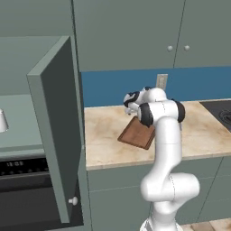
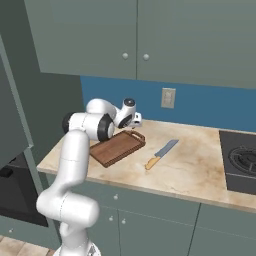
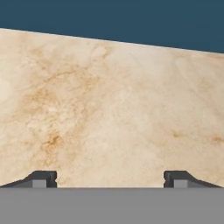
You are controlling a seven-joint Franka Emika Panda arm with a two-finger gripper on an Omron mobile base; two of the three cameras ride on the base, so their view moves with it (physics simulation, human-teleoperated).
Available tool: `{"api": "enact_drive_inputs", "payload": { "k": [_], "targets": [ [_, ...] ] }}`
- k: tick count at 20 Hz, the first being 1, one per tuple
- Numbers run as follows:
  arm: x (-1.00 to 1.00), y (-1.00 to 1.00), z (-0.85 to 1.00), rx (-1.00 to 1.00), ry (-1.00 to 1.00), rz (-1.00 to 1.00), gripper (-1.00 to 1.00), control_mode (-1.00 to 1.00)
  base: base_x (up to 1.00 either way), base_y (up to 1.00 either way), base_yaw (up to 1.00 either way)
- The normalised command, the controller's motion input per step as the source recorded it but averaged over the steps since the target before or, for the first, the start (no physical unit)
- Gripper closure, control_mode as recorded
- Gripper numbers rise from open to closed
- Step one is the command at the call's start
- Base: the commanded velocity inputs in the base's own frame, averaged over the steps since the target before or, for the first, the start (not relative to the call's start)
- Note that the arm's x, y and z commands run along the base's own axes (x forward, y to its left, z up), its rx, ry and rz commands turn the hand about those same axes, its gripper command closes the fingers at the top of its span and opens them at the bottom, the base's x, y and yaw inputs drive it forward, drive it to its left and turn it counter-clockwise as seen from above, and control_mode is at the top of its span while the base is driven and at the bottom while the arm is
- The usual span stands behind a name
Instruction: Move the cutting board and knife to the sink. Then move spray from the cabinet to the counter.
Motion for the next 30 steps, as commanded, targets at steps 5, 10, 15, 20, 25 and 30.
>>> {"api": "enact_drive_inputs", "payload": {
  "k": [5, 10, 15, 20, 25, 30],
  "targets": [
    [0.0, -0.01, -0.11, 0.0, 0.0, 0.0, -1.0, -1.0, 0.0, 0.0, 0.0],
    [0.0, 0.0, -0.17, 0.0, 0.0, 0.0, -1.0, -1.0, 0.0, 0.0, 0.0],
    [-0.31, -0.02, -0.12, 0.03, 0.04, 0.0, -1.0, -1.0, 0.0, 0.0, 0.0],
    [-0.63, -0.05, -0.02, 0.03, 0.08, 0.0, -1.0, -1.0, 0.0, 0.0, 0.0],
    [-0.47, 0.0, -0.18, 0.0, 0.11, 0.0, -1.0, -1.0, 0.0, 0.0, 0.0],
    [-0.47, -0.01, -0.34, 0.0, 0.09, 0.0, -1.0, -1.0, 0.0, 0.0, 0.0]
  ]
}}
